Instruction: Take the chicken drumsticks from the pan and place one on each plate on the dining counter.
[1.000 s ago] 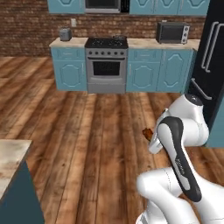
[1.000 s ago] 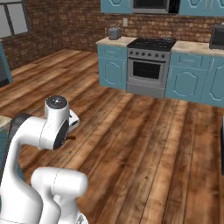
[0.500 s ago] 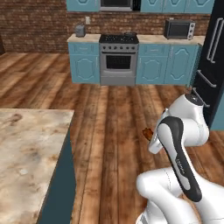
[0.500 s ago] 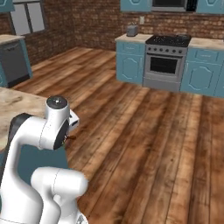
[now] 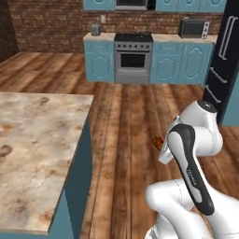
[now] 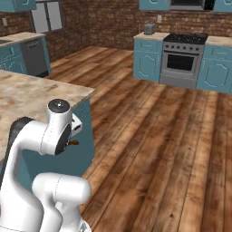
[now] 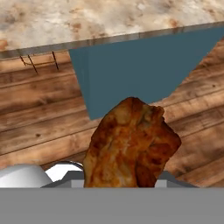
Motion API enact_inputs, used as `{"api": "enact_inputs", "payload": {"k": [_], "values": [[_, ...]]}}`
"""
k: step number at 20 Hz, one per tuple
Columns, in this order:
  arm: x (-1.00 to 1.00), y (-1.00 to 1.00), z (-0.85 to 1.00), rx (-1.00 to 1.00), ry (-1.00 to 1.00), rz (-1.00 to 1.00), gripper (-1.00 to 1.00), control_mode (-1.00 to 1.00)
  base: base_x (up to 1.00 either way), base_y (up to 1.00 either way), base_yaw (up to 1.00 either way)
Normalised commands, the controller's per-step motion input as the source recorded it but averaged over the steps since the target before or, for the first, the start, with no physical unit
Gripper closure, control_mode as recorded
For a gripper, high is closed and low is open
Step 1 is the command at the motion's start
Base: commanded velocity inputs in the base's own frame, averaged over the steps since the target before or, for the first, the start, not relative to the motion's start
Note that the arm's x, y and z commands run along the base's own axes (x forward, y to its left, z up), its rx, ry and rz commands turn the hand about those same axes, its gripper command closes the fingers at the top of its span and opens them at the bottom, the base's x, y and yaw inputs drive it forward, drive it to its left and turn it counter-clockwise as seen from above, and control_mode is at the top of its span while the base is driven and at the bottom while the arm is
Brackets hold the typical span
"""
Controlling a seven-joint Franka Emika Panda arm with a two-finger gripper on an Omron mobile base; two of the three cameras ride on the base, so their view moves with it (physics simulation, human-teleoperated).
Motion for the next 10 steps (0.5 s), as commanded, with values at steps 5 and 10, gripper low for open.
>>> {"api": "enact_inputs", "payload": {"k": [5, 10], "values": [[0.00, 0.00, 0.00, 0.00, 0.00, 0.00, 1.00, 1.00, -1.00, 0.46, 0.07], [0.00, 0.00, 0.00, 0.00, 0.00, 0.00, 1.00, 1.00, -1.00, 0.79, 0.04]]}}
